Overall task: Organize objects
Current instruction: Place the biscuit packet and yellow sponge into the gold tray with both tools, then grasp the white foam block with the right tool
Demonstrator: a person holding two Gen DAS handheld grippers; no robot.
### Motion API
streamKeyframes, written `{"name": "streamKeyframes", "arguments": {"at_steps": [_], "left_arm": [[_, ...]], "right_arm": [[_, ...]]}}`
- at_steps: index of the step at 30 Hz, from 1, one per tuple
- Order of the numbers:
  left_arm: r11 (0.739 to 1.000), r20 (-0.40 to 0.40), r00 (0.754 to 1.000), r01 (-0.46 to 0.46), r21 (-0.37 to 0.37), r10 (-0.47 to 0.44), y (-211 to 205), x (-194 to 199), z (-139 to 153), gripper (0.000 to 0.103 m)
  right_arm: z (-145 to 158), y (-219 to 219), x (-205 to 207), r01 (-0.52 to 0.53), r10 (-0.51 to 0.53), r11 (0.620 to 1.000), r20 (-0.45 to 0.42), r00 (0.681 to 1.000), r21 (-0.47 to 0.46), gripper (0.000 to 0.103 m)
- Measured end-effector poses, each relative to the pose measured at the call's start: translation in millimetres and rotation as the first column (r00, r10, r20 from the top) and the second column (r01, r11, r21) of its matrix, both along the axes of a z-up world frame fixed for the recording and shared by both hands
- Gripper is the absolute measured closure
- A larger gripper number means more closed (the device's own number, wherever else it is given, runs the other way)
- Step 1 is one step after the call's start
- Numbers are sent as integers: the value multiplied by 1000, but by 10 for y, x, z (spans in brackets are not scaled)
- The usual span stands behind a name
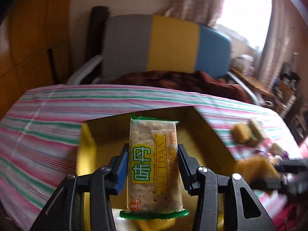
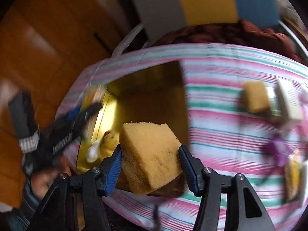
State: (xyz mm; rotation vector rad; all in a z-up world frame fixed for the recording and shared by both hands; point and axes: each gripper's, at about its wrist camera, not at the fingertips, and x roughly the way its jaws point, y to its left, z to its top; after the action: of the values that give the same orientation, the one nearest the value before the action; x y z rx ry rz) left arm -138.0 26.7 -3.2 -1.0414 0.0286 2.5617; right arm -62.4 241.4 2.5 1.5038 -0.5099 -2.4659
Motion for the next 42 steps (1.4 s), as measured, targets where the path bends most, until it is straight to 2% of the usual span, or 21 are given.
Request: {"name": "streamKeyframes", "arguments": {"at_steps": [2, 3, 4, 7, 13, 17, 19, 22, 24, 25, 26, 28, 30, 37, 42], "left_arm": [[999, -1, 999, -40, -21, 40, -115, -107, -53, 53], [998, 7, 999, -50, -22, 51, -171, -155, -73, 44], [998, 13, 998, -60, -16, 60, -217, -182, -77, 31], [996, 10, 996, -91, 8, 91, -336, -136, -56, 8], [993, -39, 993, -116, -29, 115, -328, 114, -23, 2], [980, -125, 975, -192, -57, 184, -310, 363, 49, 0], [973, -155, 966, -218, -71, 205, -298, 444, 78, 0], [969, -179, 958, -238, -64, 223, -303, 534, 124, 0], [971, -182, 957, -236, -46, 224, -318, 578, 152, 0], [971, -188, 956, -235, -32, 226, -327, 608, 174, 0], [972, -194, 955, -234, -20, 225, -331, 634, 192, 0], [974, -194, 956, -226, -13, 219, -322, 653, 216, 0], [978, -187, 961, -207, -3, 203, -303, 695, 226, 0], [987, -149, 977, -160, -17, 156, -193, 746, 158, 0], [991, -109, 985, -132, 9, 132, -155, 764, 120, 0]], "right_arm": [[-82, -194, -62, -36, 36, 999, 7, 999, 14, 39], [-119, -315, -81, -55, 55, 998, 7, 998, 28, 39], [-143, -385, -86, -68, 68, 997, 7, 998, 37, 34], [-205, -551, -70, -101, 101, 993, 4, 995, 66, 18], [-182, -670, 90, -114, 129, 972, -63, 990, 204, 16], [-8, -713, 290, -42, 111, 945, -197, 974, 325, 16], [123, -757, 389, 11, 112, 921, -294, 949, 389, 16], [299, -801, 604, 120, 124, 870, -447, 886, 478, 16], [313, -811, 682, 185, 115, 842, -502, 857, 507, 16], [289, -825, 675, 184, 120, 834, -496, 860, 520, 16], [241, -828, 660, 159, 128, 834, -465, 876, 529, 16], [178, -784, 629, 147, 97, 852, -427, 899, 503, 18], [134, -707, 621, 147, 61, 879, -413, 909, 453, 18], [36, -520, 732, 150, 19, 889, -363, 932, 432, 18], [-114, -214, 688, 170, -70, 918, -276, 959, 359, 18]]}}
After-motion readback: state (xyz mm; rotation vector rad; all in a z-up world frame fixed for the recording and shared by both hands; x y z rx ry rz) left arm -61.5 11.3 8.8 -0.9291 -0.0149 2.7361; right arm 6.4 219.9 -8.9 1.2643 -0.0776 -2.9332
